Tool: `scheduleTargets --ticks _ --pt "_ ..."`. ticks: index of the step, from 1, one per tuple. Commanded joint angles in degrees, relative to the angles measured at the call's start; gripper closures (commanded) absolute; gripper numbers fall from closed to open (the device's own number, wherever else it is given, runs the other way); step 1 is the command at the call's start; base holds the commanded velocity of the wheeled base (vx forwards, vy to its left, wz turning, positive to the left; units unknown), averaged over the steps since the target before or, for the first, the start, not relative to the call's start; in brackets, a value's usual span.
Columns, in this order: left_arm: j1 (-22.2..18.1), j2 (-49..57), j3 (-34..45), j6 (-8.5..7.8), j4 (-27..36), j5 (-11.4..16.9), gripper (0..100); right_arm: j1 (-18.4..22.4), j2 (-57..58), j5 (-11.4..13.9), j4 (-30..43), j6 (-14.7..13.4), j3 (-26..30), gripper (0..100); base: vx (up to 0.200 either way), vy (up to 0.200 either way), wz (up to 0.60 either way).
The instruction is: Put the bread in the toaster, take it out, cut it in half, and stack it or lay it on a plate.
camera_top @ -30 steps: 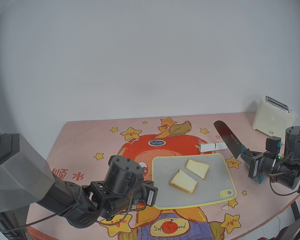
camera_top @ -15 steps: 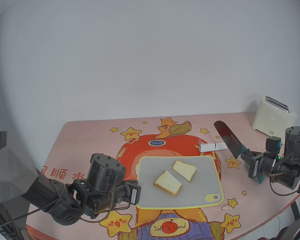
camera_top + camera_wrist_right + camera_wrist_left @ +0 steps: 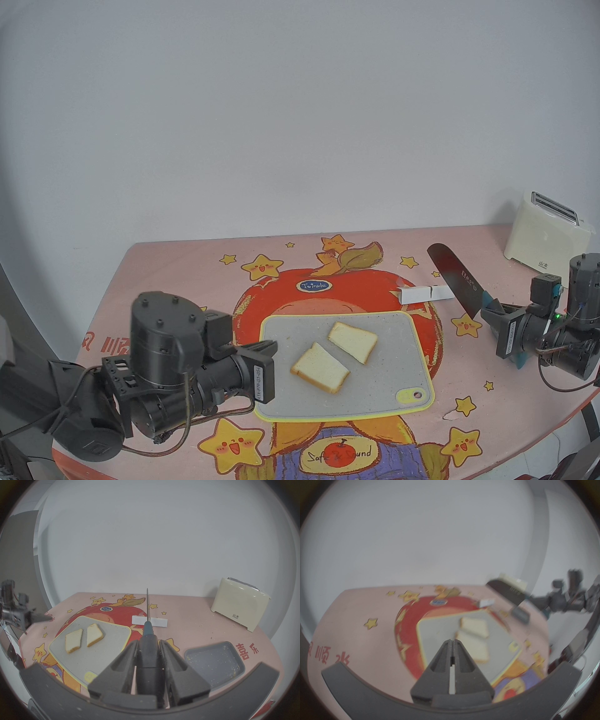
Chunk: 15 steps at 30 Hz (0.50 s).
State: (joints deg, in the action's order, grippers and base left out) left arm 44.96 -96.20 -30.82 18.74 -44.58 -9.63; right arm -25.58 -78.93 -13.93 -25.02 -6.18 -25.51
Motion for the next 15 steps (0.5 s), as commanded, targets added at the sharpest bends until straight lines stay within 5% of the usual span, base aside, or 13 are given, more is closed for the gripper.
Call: scheduleTargets --ticks 1,5,8,9,10,15 --pt "2.3 8.7 1.0 1.65 -5.2 0.2 100 -0.4 -0.9 0.0 0.2 -0.7 0.0 100 0.0 0.0 0.0" --pt "-2.2 17.6 5.2 0.86 -7.5 1.4 100 -1.6 -1.2 0.0 0.4 -5.5 -1.6 100 0.0 0.0 0.0" --pt "-11.0 21.2 6.3 -4.94 -7.0 3.7 100 -2.7 -2.0 -0.4 2.3 -9.1 -3.0 100 0.0 0.0 0.0" --pt "-11.0 21.2 6.3 -4.94 -7.0 3.7 100 -2.7 -2.0 -0.4 2.3 -9.1 -3.0 100 0.0 0.0 0.0" --pt "-16.7 21.8 6.3 -6.52 -7.4 5.8 100 -3.0 -2.5 -0.6 3.9 -10.2 -4.3 100 0.0 0.0 0.0" --pt "-22.0 22.9 8.5 -6.7 -7.3 13.1 100 -4.1 -3.5 -3.0 6.9 -11.4 -5.2 100 0.0 0.0 0.0"
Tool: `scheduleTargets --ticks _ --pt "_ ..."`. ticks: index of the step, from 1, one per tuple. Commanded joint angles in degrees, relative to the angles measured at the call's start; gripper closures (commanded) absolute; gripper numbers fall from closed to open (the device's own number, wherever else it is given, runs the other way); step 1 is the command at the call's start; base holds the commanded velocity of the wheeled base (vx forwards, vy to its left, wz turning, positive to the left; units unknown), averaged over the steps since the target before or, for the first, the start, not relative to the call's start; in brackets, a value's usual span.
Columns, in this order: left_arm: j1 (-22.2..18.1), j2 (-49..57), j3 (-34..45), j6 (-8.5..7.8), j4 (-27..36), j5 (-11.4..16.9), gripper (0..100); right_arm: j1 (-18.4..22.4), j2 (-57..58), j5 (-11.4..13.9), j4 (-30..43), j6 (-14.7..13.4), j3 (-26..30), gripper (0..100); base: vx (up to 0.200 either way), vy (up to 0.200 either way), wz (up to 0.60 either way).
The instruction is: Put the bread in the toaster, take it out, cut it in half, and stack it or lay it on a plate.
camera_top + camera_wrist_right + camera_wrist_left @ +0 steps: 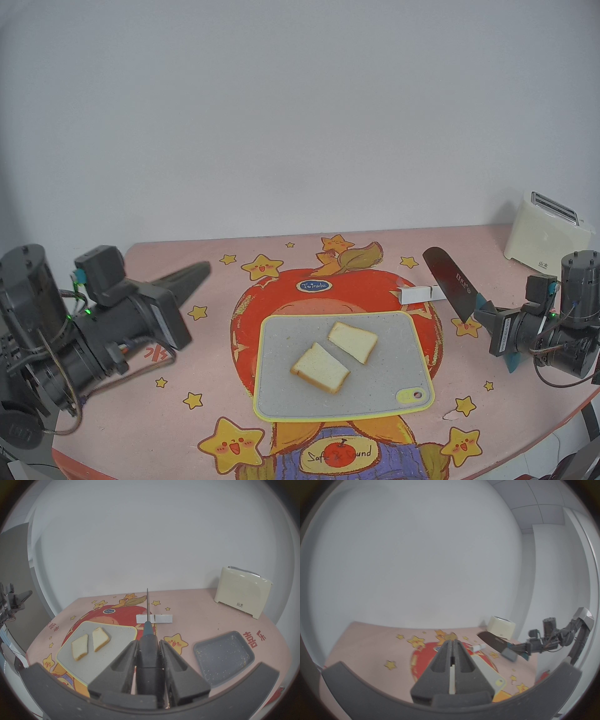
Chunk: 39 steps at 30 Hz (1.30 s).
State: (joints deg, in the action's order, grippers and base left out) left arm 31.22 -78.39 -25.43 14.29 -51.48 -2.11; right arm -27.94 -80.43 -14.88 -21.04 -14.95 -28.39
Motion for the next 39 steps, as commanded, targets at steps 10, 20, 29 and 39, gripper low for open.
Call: scheduleTargets --ticks 10,20,29,39 --pt "-8.2 7.7 6.1 -2.51 -0.5 6.0 100 -2.6 -5.1 -4.8 2.7 -4.2 -3.1 100 0.0 0.0 0.0" --pt "-8.2 7.9 6.8 -2.51 -0.5 6.0 100 -2.8 -5.3 -5.0 2.4 -4.3 -3.1 100 0.0 0.0 0.0" --pt "-8.2 7.9 7.1 -2.51 -0.5 6.1 100 -2.5 -5.3 -5.0 2.6 -4.2 -3.1 100 0.0 0.0 0.0" --pt "-8.2 7.8 7.7 -2.6 -0.3 6.2 100 -2.3 -6.1 -5.0 2.4 -4.3 -3.0 100 0.0 0.0 0.0"
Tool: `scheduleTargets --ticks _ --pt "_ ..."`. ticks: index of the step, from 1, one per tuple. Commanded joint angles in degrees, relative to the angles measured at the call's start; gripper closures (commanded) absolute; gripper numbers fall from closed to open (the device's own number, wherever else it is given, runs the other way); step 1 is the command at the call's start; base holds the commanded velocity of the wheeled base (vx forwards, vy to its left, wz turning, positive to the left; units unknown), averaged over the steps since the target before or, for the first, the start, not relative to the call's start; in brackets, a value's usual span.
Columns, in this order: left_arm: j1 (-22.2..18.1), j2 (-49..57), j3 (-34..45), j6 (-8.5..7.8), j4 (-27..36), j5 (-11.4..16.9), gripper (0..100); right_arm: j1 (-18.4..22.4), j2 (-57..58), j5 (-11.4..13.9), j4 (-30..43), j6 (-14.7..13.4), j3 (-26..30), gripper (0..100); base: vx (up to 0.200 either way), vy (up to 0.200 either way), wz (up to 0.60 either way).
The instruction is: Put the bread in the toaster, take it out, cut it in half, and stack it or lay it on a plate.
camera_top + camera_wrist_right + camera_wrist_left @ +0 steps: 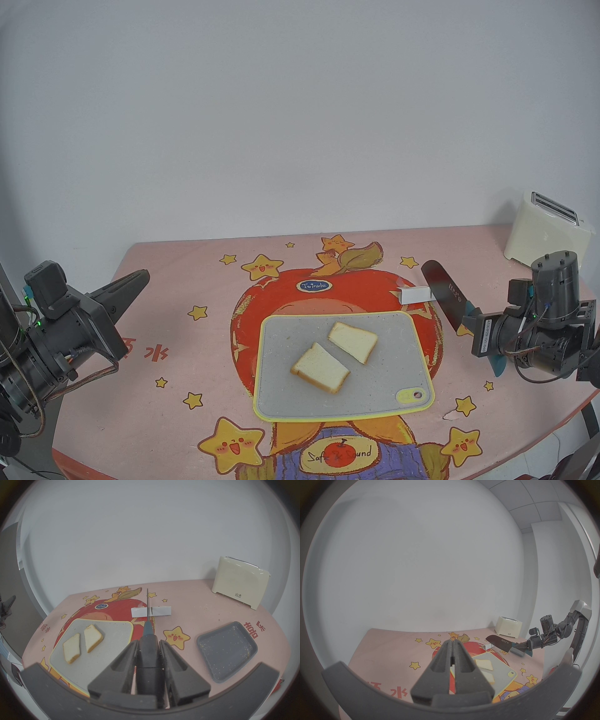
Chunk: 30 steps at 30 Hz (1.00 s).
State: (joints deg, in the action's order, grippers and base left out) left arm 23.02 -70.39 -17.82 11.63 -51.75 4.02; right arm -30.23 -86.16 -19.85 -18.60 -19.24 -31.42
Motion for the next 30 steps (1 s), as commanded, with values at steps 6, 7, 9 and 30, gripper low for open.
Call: scheduleTargets --ticks 6,7,9,30 --pt "0.1 -0.2 0.9 0.06 -0.1 0.1 100 0.1 -0.5 0.1 -0.1 0.0 0.0 100 0.0 0.0 0.0" --pt "0.1 -0.3 1.1 -0.03 -0.1 0.1 100 0.1 -0.4 0.1 -0.1 0.0 0.0 100 0.0 0.0 0.0" --pt "0.2 -0.4 1.2 -0.03 0.0 0.1 100 0.2 -0.2 0.1 -0.2 0.0 0.0 100 0.0 0.0 0.0" --pt "0.1 -0.2 1.3 -0.12 0.1 0.1 100 0.9 -0.1 0.1 -0.3 0.1 0.0 100 0.0 0.0 0.0"
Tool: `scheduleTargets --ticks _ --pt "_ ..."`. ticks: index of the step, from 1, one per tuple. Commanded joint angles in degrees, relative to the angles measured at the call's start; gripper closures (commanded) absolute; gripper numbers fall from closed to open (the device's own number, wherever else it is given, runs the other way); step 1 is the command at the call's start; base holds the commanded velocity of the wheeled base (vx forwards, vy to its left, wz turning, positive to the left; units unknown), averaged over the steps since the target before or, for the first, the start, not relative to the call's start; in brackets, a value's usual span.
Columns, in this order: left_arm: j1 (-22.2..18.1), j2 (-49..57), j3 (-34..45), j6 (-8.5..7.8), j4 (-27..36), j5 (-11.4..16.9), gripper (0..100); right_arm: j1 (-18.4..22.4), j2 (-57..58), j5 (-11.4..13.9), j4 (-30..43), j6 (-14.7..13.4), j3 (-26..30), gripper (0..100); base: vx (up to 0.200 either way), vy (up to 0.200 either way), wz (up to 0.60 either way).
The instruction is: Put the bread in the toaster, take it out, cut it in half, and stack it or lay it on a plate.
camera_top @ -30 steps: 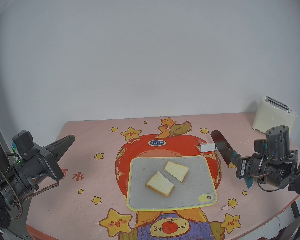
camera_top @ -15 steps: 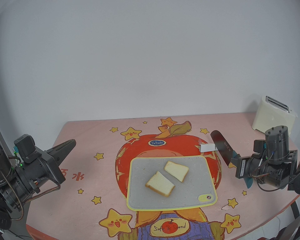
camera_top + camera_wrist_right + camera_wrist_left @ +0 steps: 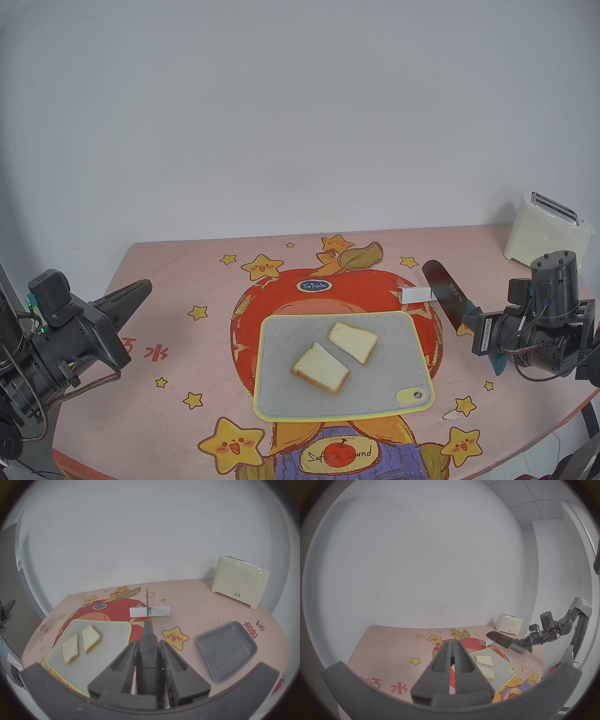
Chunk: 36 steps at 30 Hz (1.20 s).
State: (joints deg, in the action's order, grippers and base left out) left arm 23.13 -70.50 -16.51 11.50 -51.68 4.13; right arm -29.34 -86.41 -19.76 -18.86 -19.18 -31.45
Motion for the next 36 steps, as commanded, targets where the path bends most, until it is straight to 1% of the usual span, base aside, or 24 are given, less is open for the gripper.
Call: scheduleTargets --ticks 1,19,22,24,26,36 --pt "0.0 -0.1 0.0 0.02 0.1 0.0 100 0.0 0.2 0.0 0.0 0.0 0.0 100 0.0 0.0 0.0" --pt "0.0 -0.2 0.5 0.02 0.1 0.1 100 0.0 0.0 0.0 0.0 0.0 0.2 100 0.0 0.0 0.0" --pt "0.1 -0.2 0.6 -0.16 0.0 0.0 100 0.0 -0.1 0.0 0.1 0.0 0.3 100 0.0 0.0 0.0" --pt "0.1 -0.2 0.7 -0.86 0.0 0.0 100 -0.1 -0.1 0.0 0.3 0.0 0.4 100 0.0 0.0 0.0" --pt "0.0 -0.2 0.7 -1.12 0.1 0.0 100 -0.3 0.0 0.0 0.2 0.0 0.4 100 0.0 0.0 0.0" --pt "0.1 -0.2 0.8 -1.12 0.1 0.0 100 -0.6 -0.3 0.0 0.7 0.4 1.5 100 0.0 0.0 0.0"
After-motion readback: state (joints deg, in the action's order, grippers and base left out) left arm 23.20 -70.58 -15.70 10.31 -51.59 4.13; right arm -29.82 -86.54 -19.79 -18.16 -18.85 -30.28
